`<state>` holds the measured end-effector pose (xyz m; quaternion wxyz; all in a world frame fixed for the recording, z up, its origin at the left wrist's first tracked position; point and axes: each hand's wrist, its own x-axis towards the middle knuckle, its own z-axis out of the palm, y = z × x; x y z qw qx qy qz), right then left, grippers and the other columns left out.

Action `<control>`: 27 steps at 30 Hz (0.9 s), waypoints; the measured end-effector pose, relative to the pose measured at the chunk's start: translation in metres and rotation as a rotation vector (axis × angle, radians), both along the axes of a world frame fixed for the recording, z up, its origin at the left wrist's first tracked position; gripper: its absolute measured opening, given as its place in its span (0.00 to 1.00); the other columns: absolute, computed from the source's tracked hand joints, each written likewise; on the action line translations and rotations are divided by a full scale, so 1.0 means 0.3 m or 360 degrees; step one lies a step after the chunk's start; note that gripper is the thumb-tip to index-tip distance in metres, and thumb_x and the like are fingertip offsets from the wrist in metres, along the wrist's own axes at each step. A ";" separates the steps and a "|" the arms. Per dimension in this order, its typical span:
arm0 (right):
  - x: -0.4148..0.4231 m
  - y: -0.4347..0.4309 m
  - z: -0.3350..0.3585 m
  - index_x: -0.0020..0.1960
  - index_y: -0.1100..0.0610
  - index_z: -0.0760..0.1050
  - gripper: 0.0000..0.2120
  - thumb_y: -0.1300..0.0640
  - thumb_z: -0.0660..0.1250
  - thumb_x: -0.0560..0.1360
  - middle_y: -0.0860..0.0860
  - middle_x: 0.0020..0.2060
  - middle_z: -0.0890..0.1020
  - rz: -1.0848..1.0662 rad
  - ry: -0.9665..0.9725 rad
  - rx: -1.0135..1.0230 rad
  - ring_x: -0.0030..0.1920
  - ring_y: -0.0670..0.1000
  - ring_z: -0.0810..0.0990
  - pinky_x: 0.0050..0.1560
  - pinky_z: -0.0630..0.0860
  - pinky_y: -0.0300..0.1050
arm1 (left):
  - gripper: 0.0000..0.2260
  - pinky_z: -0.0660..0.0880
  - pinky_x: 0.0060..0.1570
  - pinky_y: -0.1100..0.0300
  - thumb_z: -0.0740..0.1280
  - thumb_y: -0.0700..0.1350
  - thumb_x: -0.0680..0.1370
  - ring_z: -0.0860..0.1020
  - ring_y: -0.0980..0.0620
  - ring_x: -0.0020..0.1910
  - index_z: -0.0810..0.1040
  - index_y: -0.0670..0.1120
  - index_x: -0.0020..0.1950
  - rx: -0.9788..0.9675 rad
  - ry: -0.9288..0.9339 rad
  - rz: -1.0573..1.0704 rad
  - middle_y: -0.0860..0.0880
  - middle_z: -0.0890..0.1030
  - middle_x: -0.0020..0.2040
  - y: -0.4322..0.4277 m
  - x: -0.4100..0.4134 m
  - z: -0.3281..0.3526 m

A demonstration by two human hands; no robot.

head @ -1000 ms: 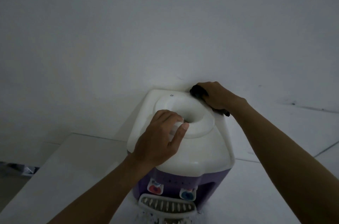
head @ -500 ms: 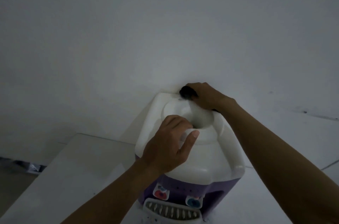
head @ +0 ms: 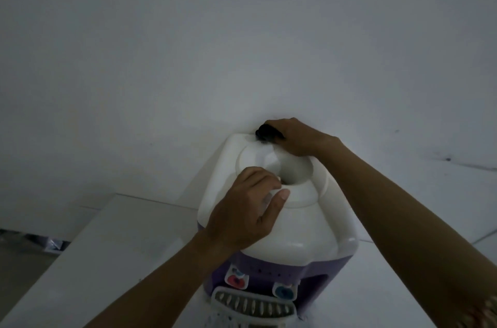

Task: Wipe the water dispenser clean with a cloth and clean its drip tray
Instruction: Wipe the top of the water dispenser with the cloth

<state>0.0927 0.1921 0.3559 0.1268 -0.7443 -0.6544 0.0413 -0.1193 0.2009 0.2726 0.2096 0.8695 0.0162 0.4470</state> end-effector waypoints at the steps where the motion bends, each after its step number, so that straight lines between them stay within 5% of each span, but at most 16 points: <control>1: 0.014 -0.023 0.001 0.62 0.54 0.74 0.11 0.55 0.58 0.81 0.51 0.57 0.79 -0.0035 0.0018 0.0011 0.54 0.52 0.76 0.56 0.71 0.46 | 0.14 0.74 0.55 0.58 0.59 0.48 0.81 0.76 0.51 0.50 0.80 0.40 0.49 0.0033 -0.0054 -0.0013 0.46 0.81 0.46 0.000 -0.004 0.001; 11: 0.088 -0.340 -0.061 0.61 0.47 0.73 0.12 0.51 0.56 0.82 0.46 0.54 0.80 -0.0482 0.0185 0.0200 0.52 0.50 0.77 0.53 0.70 0.42 | 0.14 0.76 0.43 0.53 0.61 0.40 0.80 0.77 0.46 0.39 0.79 0.35 0.38 0.0272 -0.0440 0.0058 0.42 0.80 0.37 -0.013 -0.021 0.000; 16: -0.014 -0.477 -0.105 0.58 0.49 0.75 0.10 0.54 0.56 0.82 0.43 0.45 0.77 -0.0564 0.0265 0.0401 0.44 0.46 0.75 0.39 0.65 0.26 | 0.14 0.76 0.42 0.55 0.60 0.42 0.80 0.76 0.49 0.41 0.79 0.36 0.40 0.0349 -0.0538 0.0165 0.41 0.80 0.37 -0.023 -0.040 0.002; 27: -0.275 -0.642 -0.171 0.60 0.53 0.76 0.11 0.60 0.60 0.79 0.49 0.54 0.80 -0.0420 0.0046 0.0492 0.49 0.45 0.72 0.47 0.64 0.32 | 0.18 0.73 0.42 0.57 0.57 0.46 0.82 0.73 0.49 0.40 0.77 0.36 0.41 0.0173 -0.0364 0.0368 0.42 0.79 0.39 -0.075 -0.137 -0.068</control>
